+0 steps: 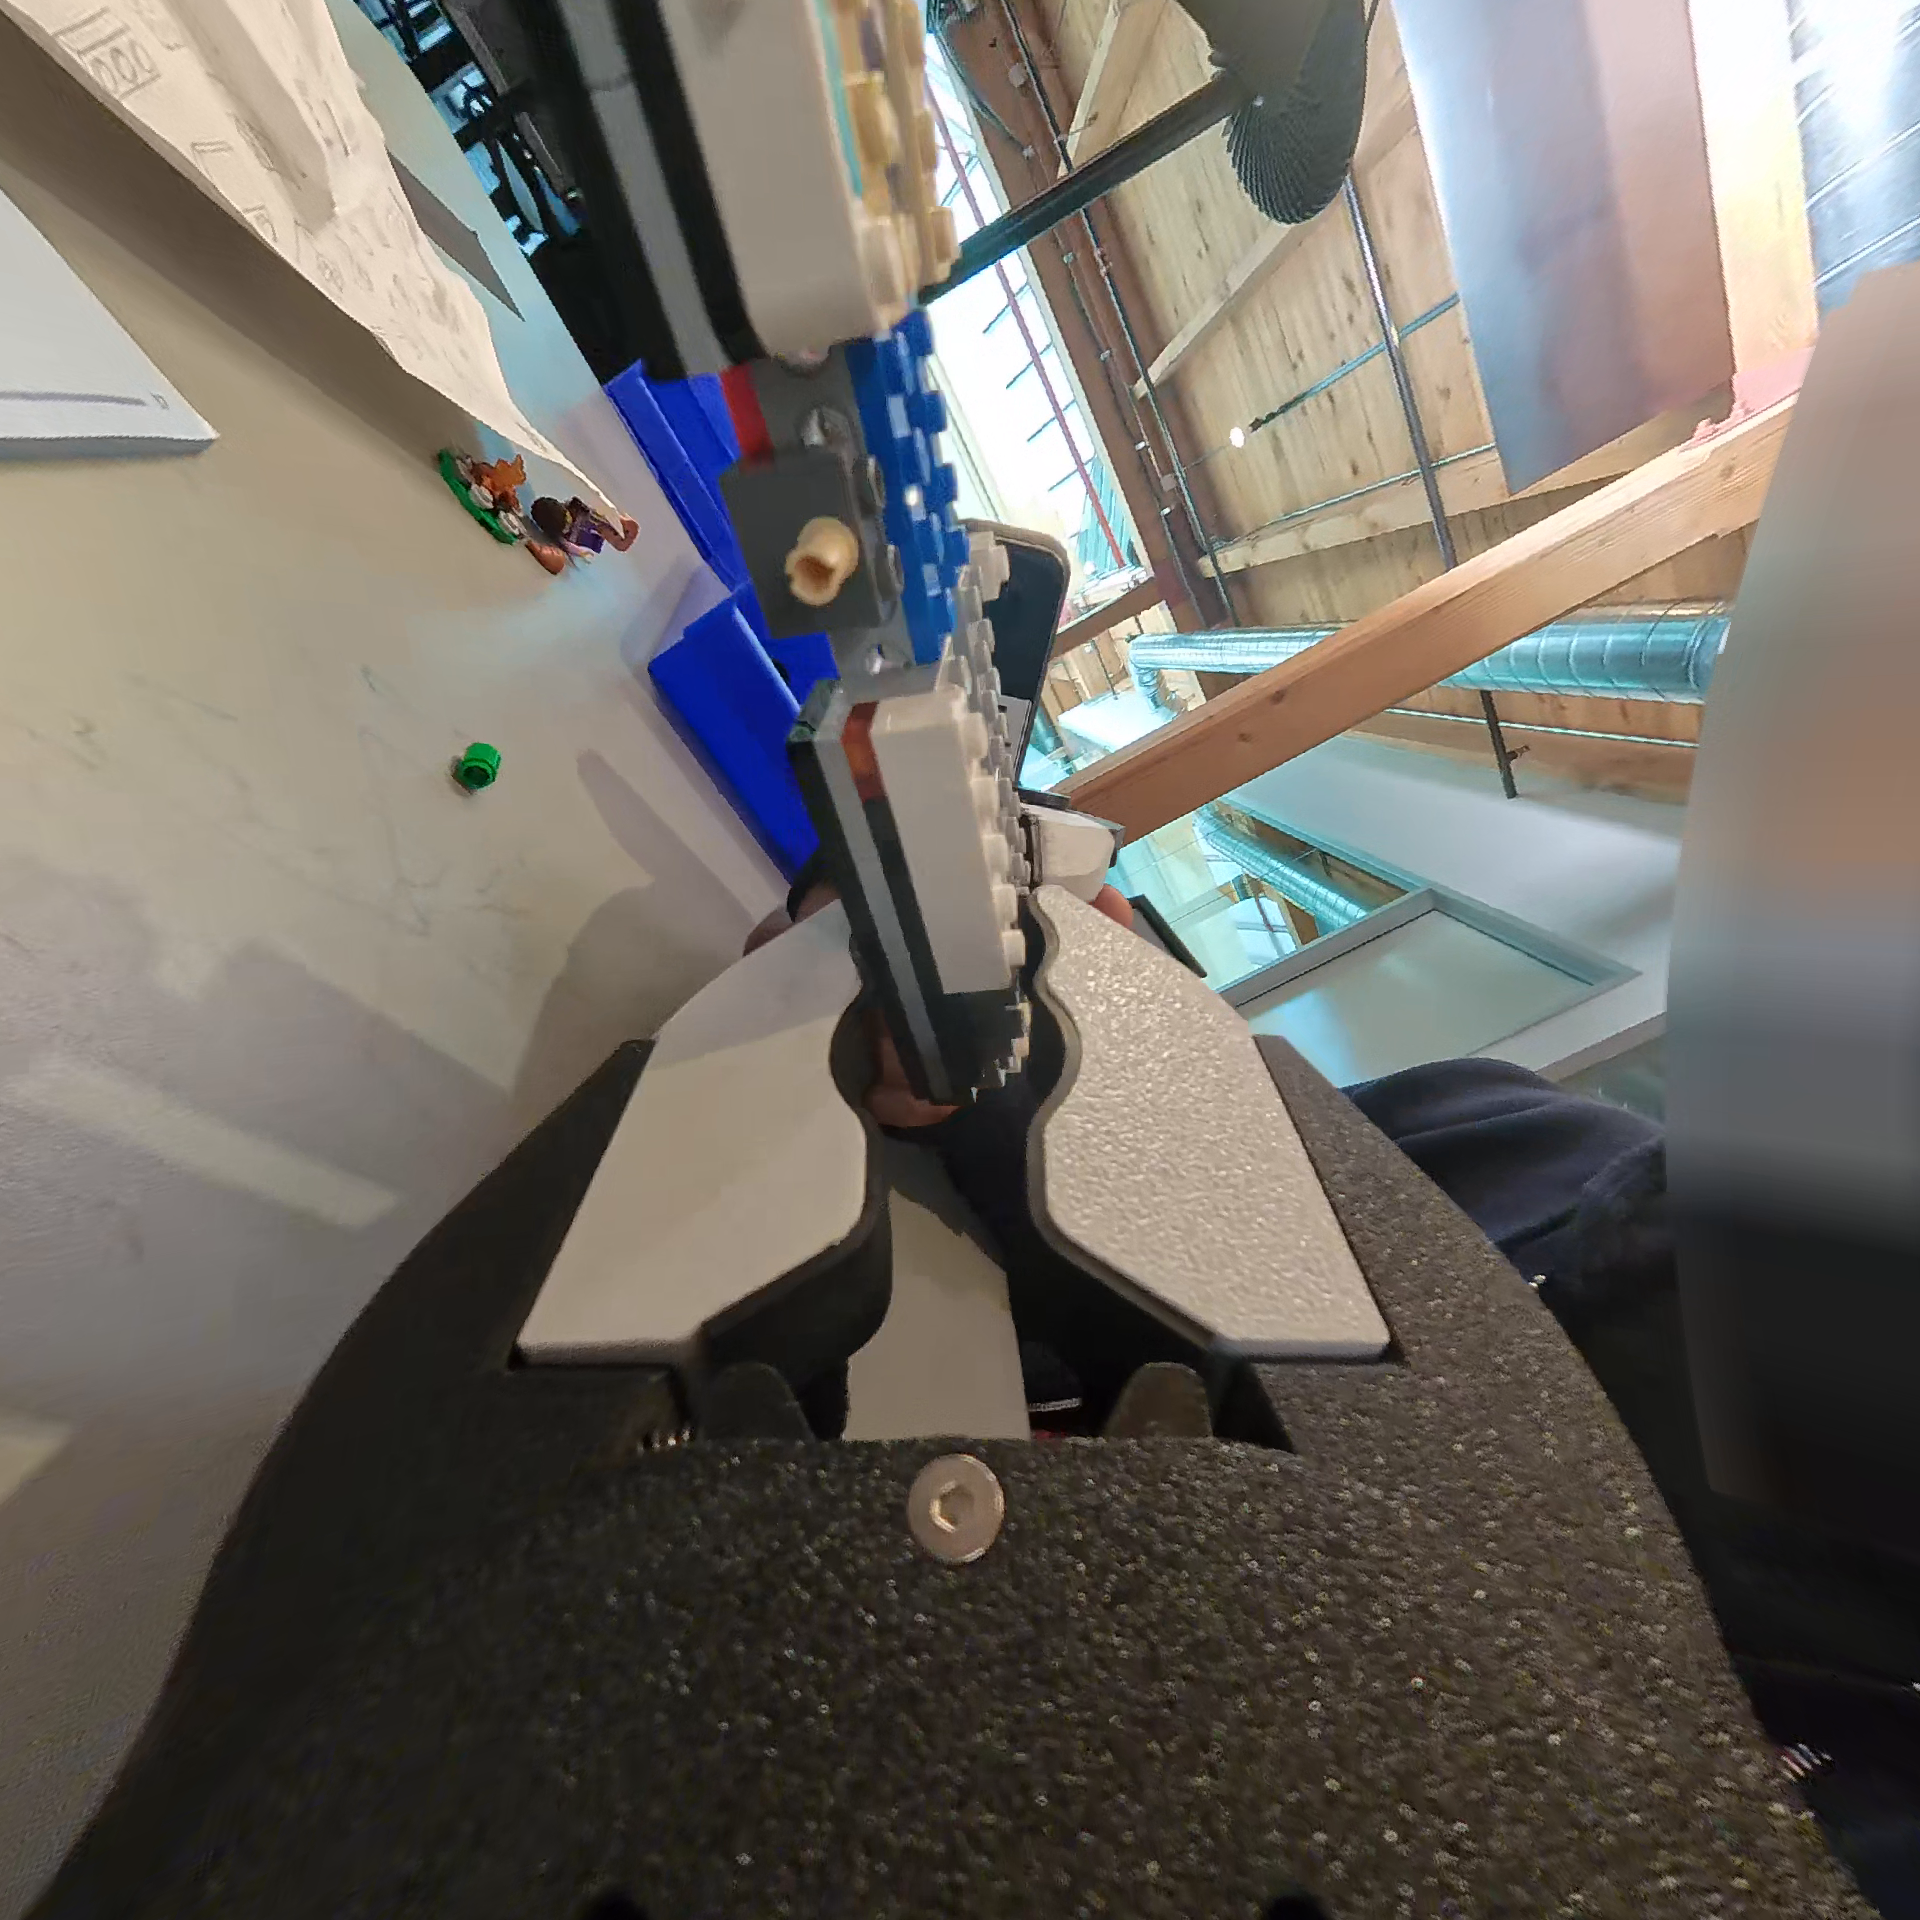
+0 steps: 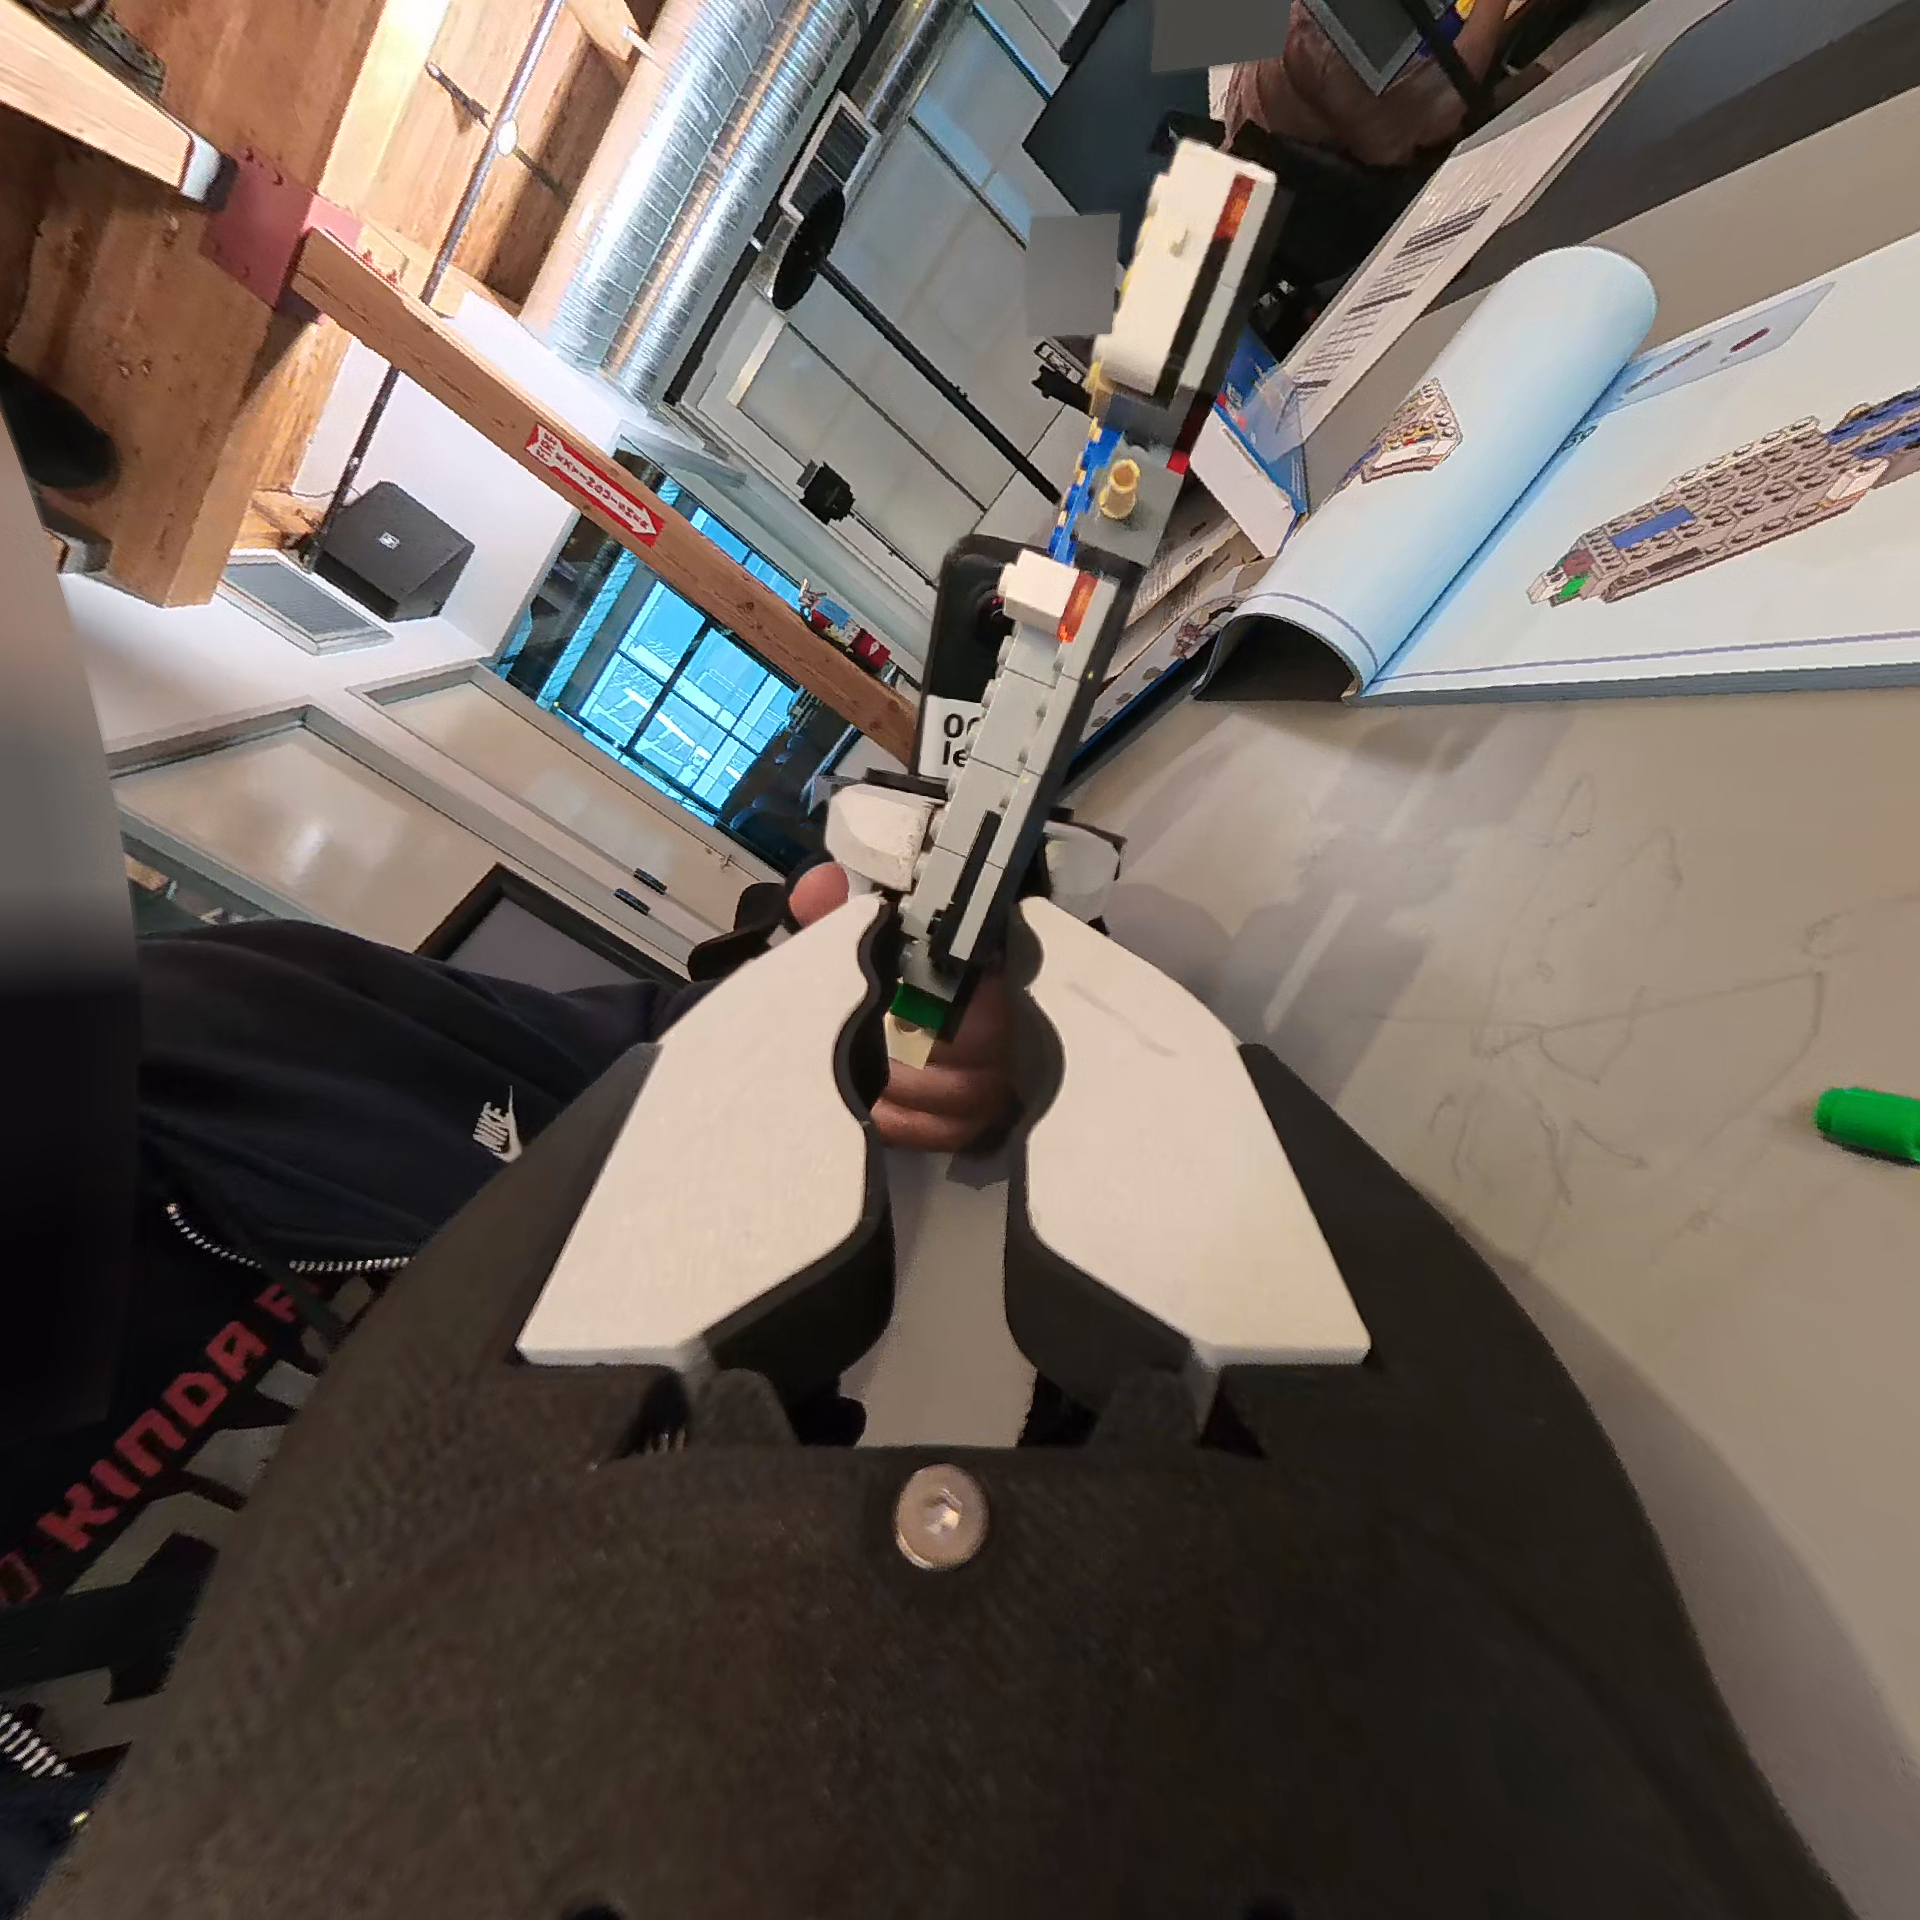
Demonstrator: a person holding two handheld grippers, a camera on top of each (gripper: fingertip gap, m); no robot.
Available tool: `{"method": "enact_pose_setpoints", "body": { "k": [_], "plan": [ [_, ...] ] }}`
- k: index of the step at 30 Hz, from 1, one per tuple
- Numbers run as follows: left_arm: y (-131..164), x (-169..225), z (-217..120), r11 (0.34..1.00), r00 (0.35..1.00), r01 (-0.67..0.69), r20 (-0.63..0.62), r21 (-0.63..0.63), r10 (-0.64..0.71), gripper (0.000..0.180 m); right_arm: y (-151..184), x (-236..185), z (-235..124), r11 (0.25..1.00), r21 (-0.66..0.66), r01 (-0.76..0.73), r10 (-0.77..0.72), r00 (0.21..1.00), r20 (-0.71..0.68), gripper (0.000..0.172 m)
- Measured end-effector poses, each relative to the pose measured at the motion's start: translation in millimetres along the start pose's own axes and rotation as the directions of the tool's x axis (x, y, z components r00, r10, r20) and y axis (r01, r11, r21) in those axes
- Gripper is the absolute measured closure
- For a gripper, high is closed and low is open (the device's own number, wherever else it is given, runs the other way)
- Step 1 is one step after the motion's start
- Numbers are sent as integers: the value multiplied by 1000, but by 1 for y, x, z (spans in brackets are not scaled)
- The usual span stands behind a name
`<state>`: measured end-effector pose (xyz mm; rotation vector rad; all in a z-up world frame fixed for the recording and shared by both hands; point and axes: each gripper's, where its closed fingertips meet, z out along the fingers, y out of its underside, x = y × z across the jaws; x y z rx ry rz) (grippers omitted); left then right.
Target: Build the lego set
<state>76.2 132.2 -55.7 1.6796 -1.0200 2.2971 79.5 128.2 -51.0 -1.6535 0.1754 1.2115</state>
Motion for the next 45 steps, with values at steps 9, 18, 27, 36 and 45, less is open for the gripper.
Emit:
{"method": "enact_pose_setpoints", "body": {
  "k": [9,18,27,36,45],
  "plan": [
    [-17,-5,-10,980,989,148,-49,131,-142,160,-2,18,-13,950,-136,282,-306,930,-205,138],
    [-31,-11,-21,974,995,92,27,205,-99,160,-5,97,-61,710,-566,420,-704,461,-541,150],
    [-29,-20,-20,974,992,81,73,210,-98,160,-3,119,-63,701,-630,334,-709,424,-563,153],
    [-25,-22,-18,974,990,98,78,203,-116,160,2,123,-51,651,-682,334,-753,402,-521,155],
    [-23,-26,-19,975,986,106,105,193,-128,160,21,105,-34,408,-773,487,-902,346,-258,160]
  ]
}}
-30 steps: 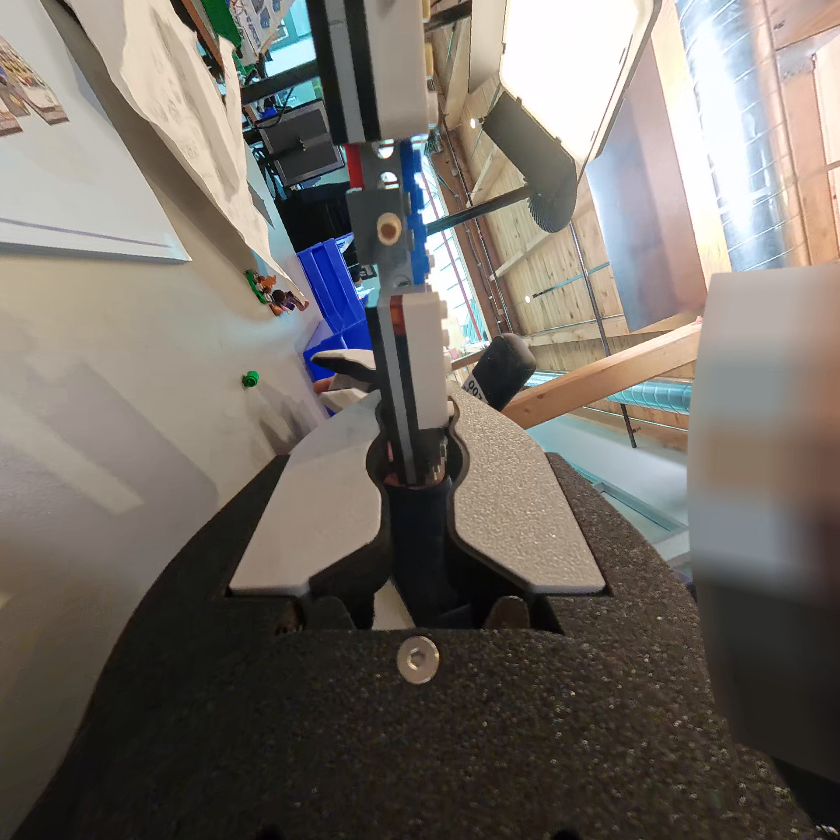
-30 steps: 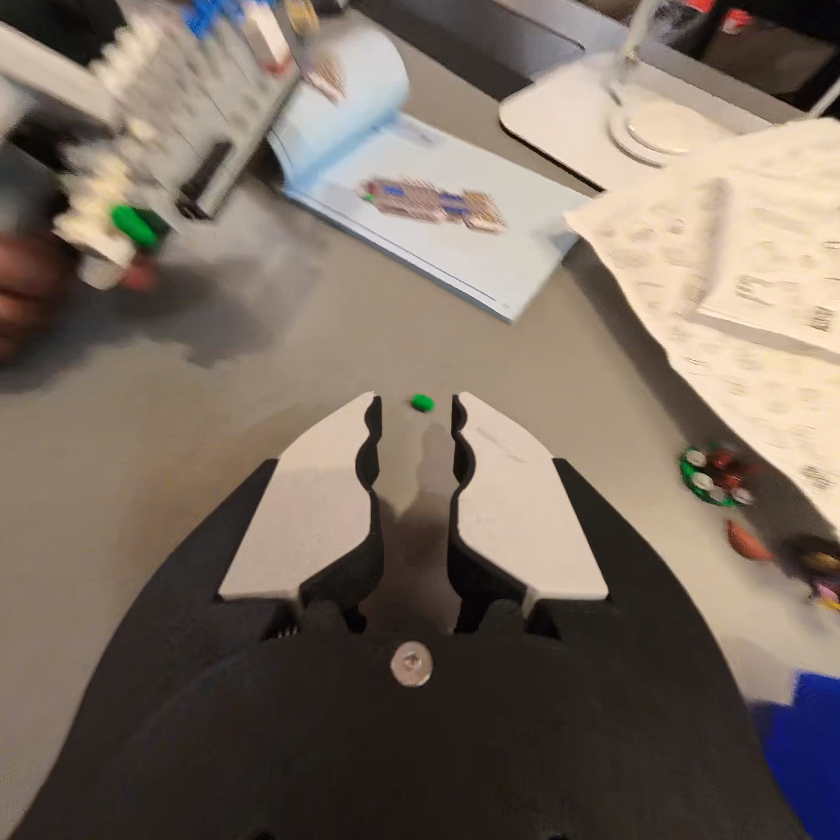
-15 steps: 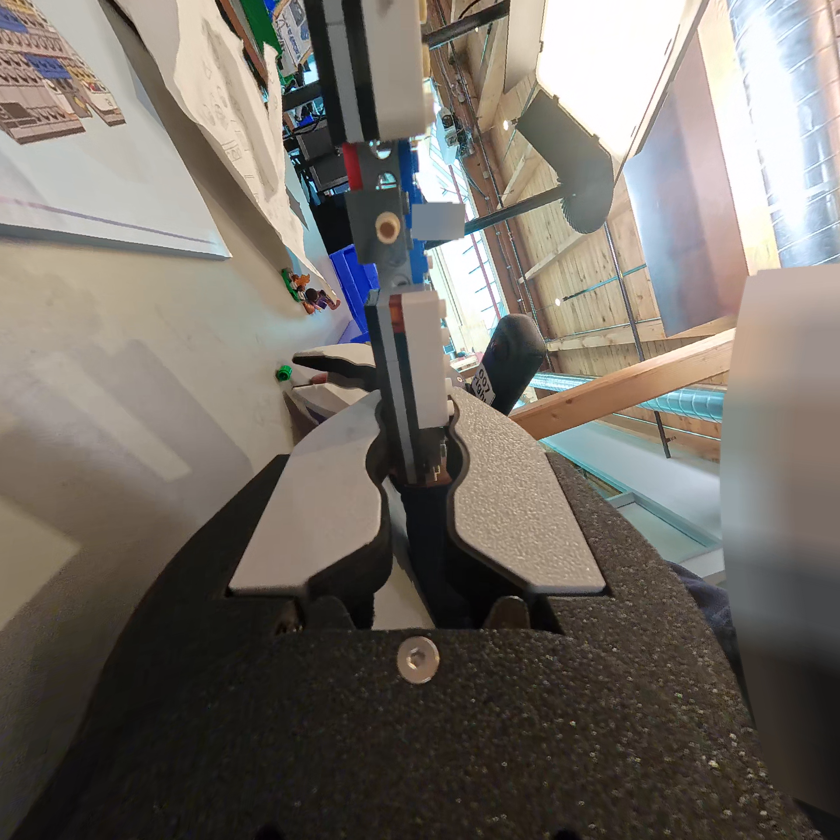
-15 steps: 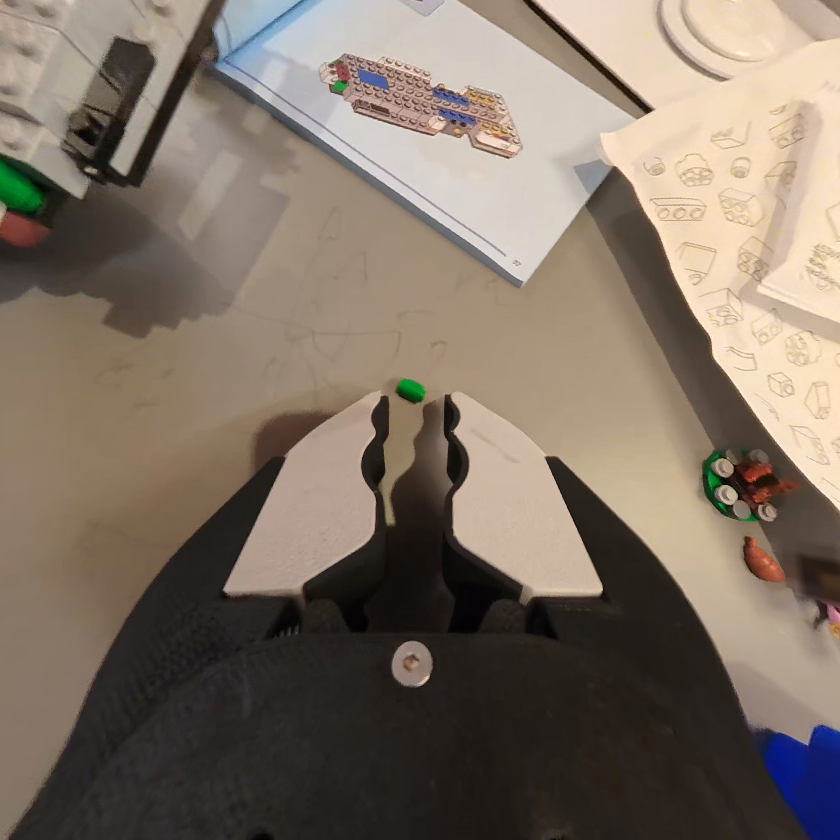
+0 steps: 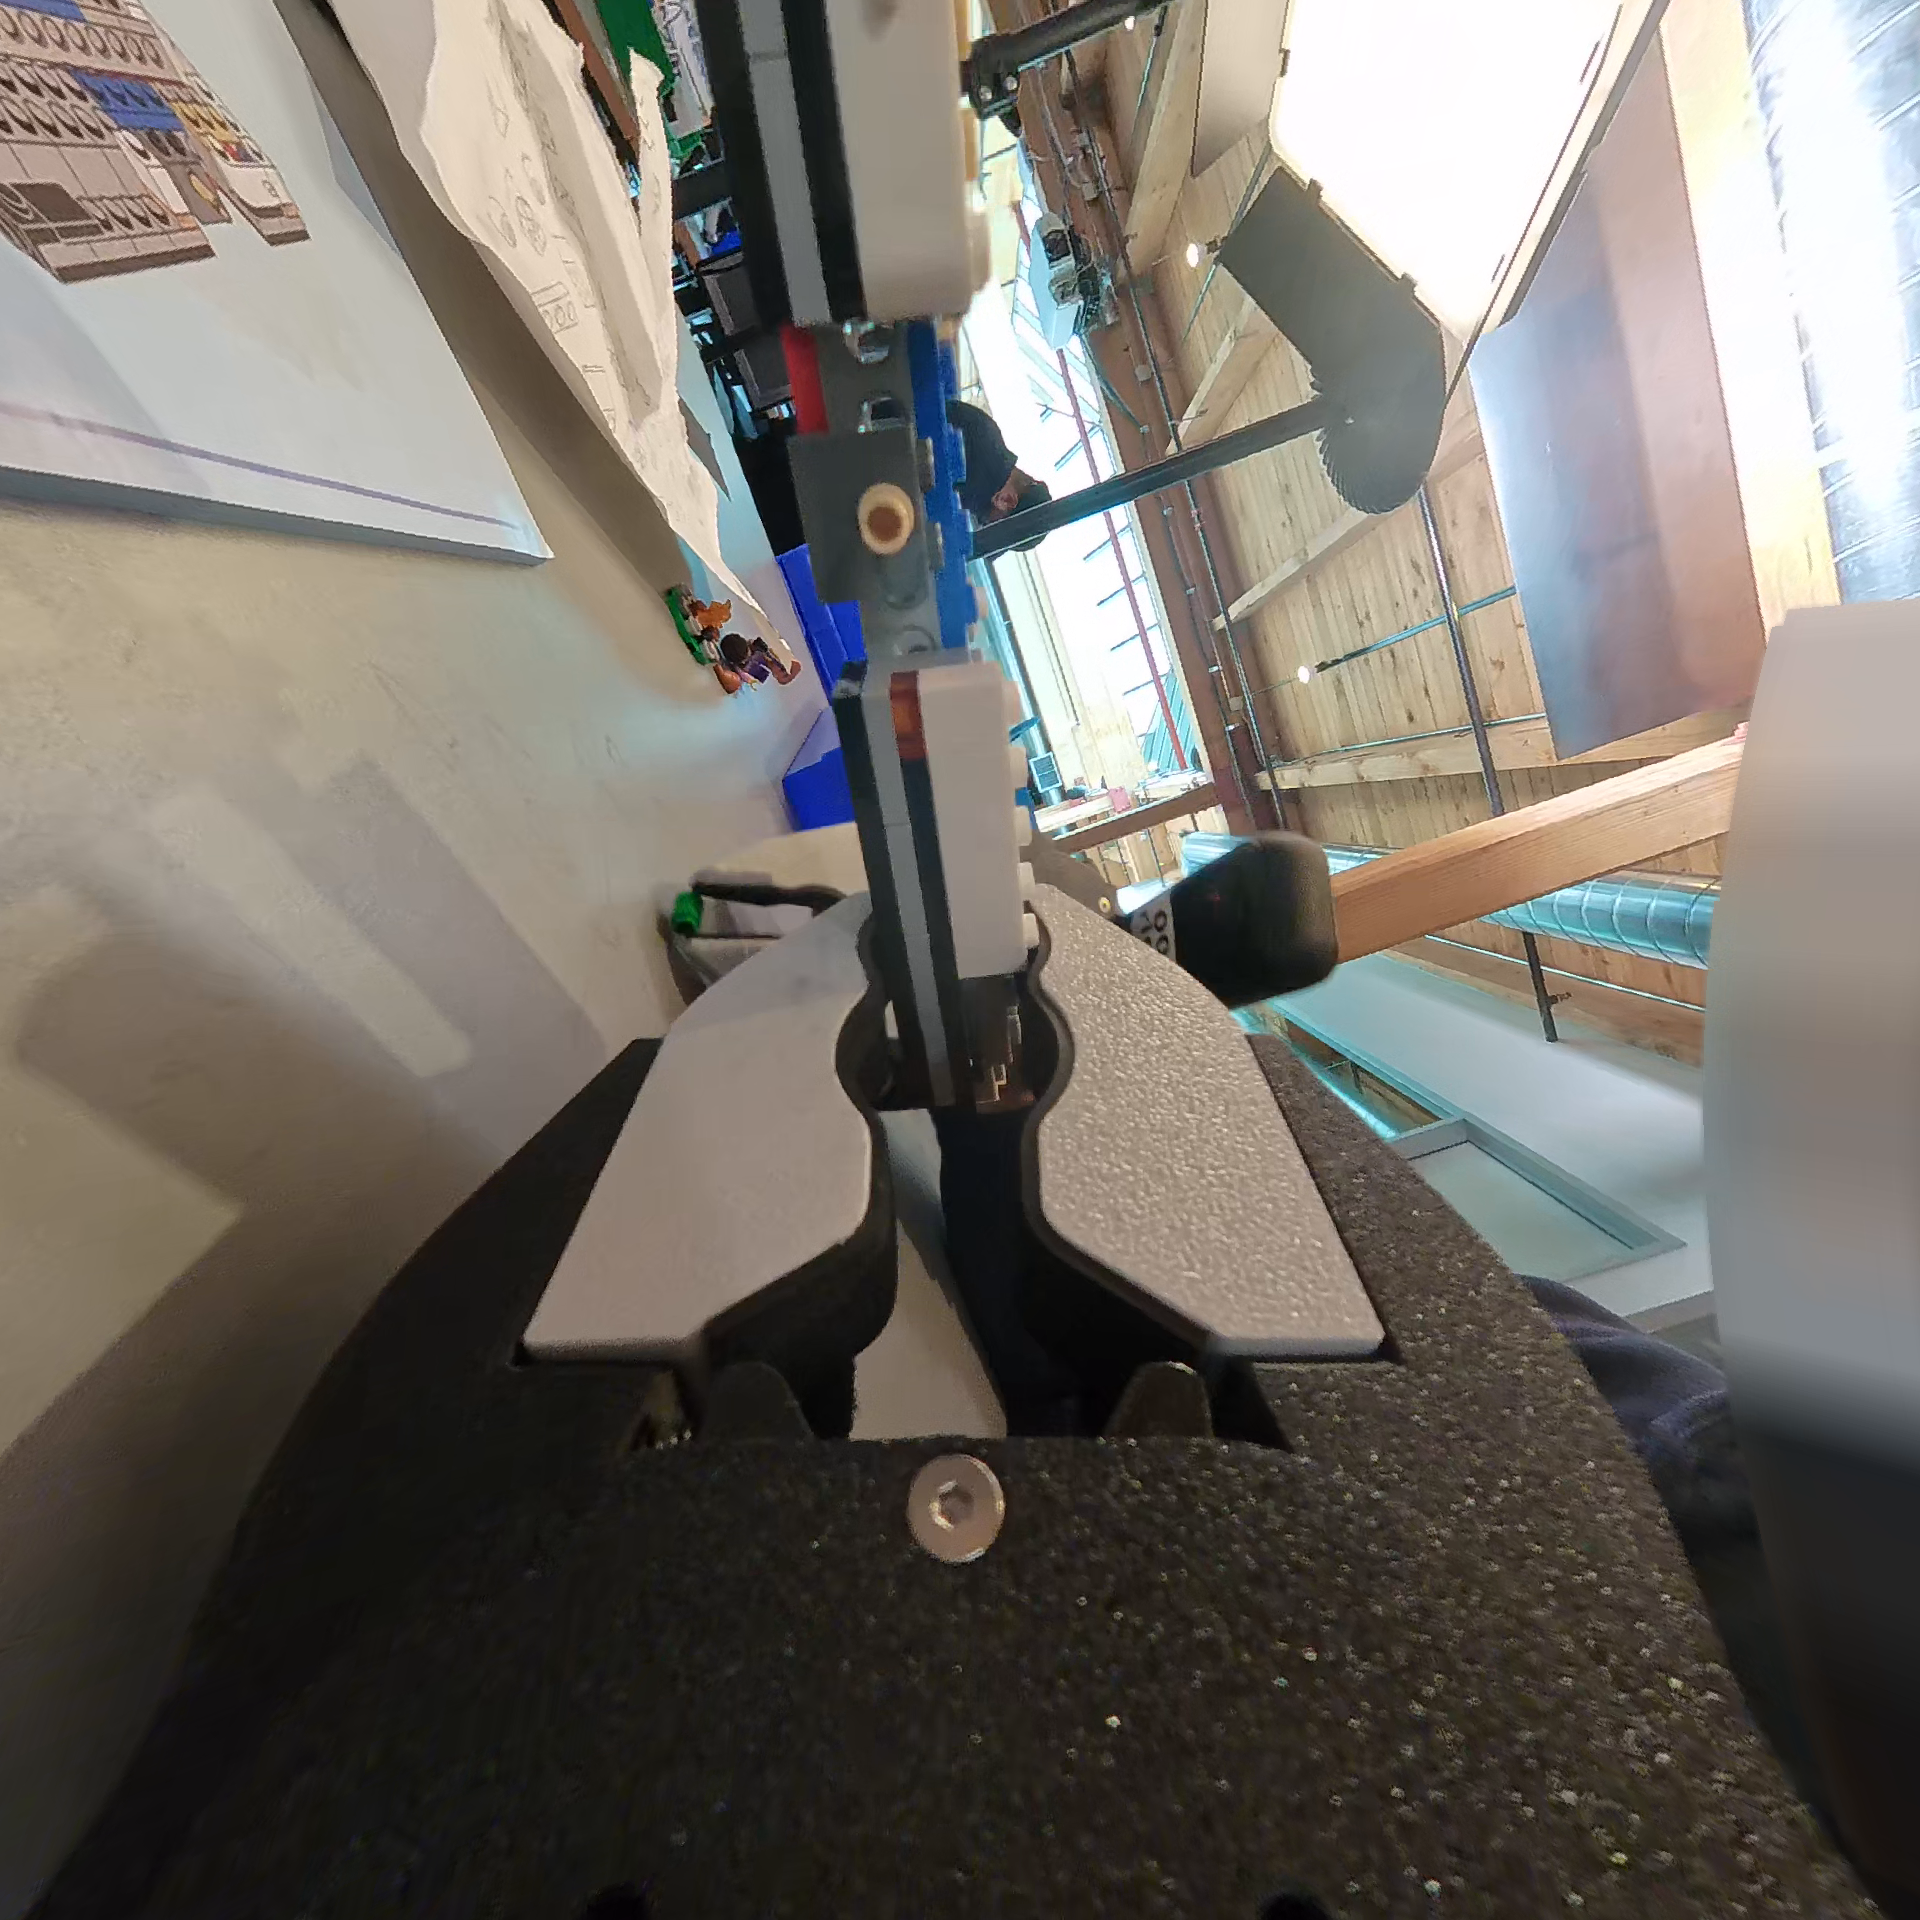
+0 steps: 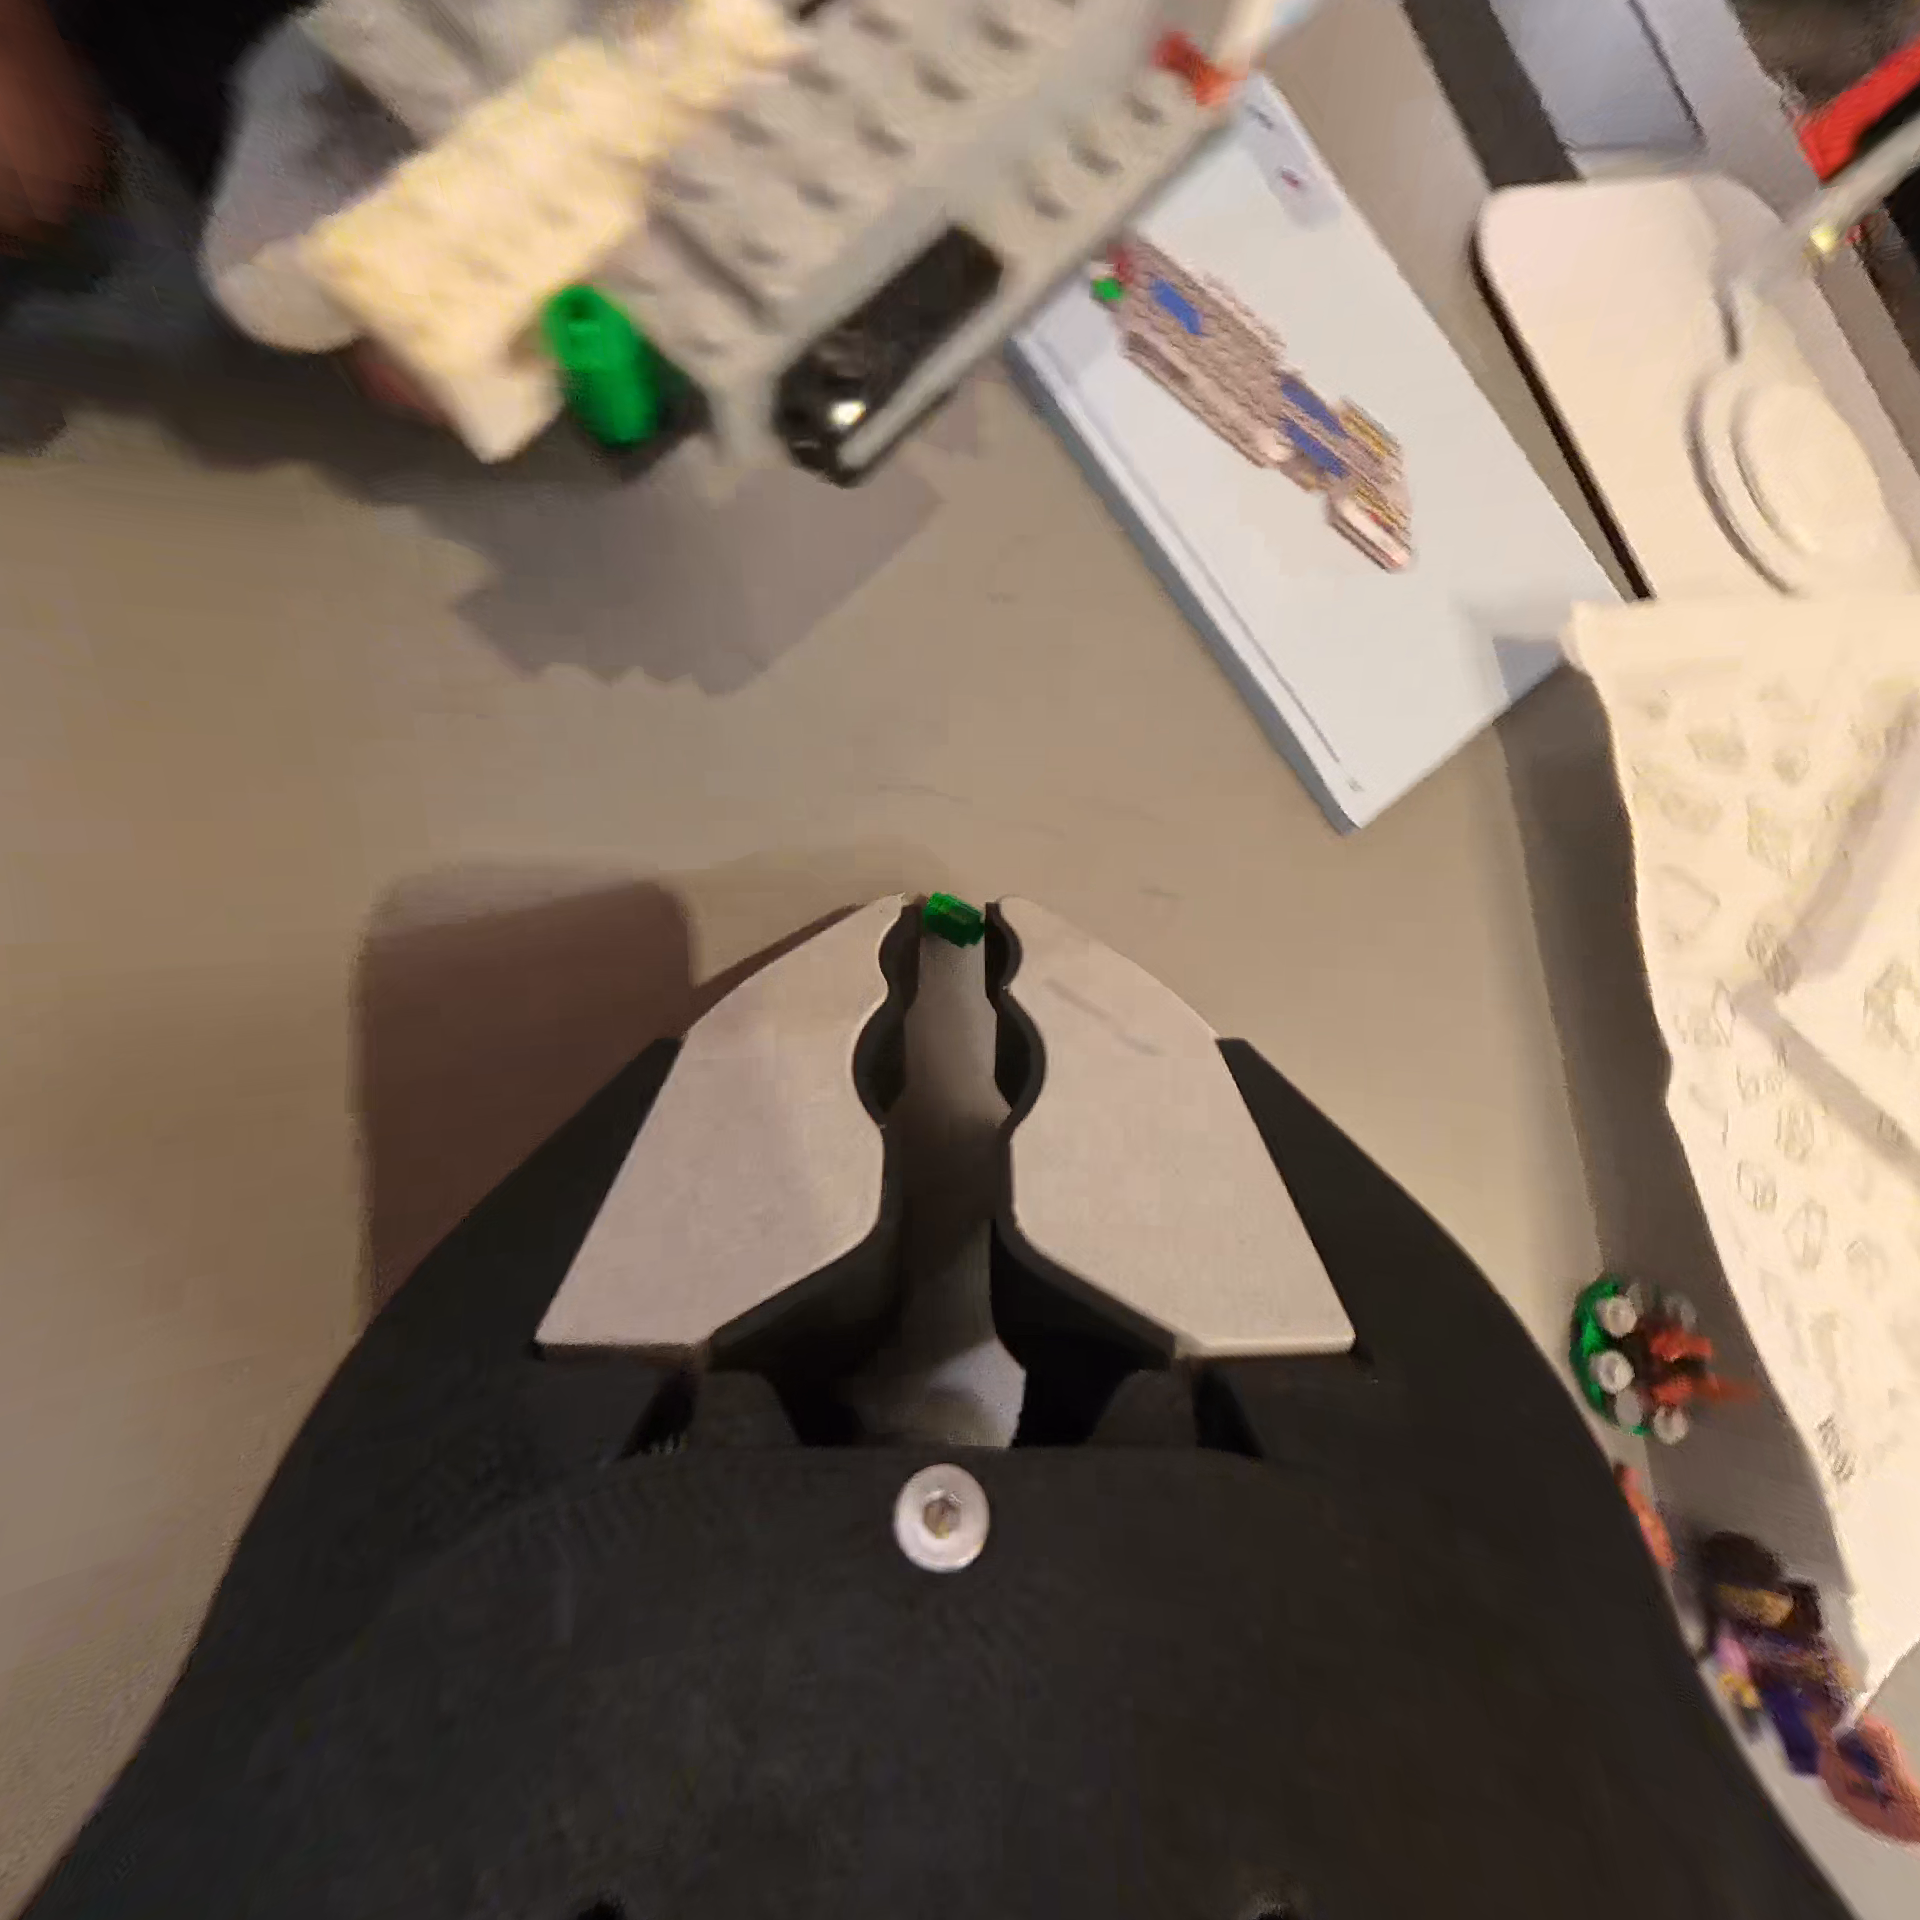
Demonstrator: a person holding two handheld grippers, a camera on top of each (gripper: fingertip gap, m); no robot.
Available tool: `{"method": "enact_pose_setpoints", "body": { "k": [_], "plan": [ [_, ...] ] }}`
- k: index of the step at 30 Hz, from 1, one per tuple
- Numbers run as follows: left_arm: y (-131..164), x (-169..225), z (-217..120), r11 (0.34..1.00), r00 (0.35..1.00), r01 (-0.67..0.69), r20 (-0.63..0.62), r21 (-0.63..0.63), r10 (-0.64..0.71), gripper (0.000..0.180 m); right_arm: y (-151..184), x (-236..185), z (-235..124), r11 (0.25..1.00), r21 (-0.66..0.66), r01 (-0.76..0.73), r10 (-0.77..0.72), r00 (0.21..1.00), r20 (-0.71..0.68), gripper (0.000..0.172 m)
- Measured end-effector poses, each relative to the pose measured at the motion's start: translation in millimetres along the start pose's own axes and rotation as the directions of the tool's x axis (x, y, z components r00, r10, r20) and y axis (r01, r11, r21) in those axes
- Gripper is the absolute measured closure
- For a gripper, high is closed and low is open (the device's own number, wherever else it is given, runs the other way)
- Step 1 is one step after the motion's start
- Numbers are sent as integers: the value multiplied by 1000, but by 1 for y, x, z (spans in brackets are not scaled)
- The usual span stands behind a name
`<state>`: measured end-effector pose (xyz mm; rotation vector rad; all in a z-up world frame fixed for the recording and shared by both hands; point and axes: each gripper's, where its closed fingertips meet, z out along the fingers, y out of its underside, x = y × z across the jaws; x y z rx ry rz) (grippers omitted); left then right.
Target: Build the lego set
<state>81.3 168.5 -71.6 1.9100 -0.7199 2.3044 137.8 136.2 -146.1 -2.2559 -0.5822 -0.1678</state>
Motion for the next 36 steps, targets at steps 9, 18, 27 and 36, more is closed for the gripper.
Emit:
{"method": "enact_pose_setpoints", "body": {
  "k": [9,18,27,36],
  "plan": [
    [-1,-2,-1,1000,1000,-4,12,-3,4,159,-17,-40,-26,992,73,103,-115,978,176,151],
    [-1,-4,-2,1000,1000,4,19,-1,-3,160,-14,-60,-32,995,104,-5,-27,952,304,149],
    [1,-7,-2,1000,999,6,51,-4,-5,160,-18,-65,-17,998,61,-25,8,963,269,153],
    [4,-10,-1,998,997,55,57,7,-55,159,-17,-67,-12,999,46,-8,-4,967,254,164]
  ]
}}
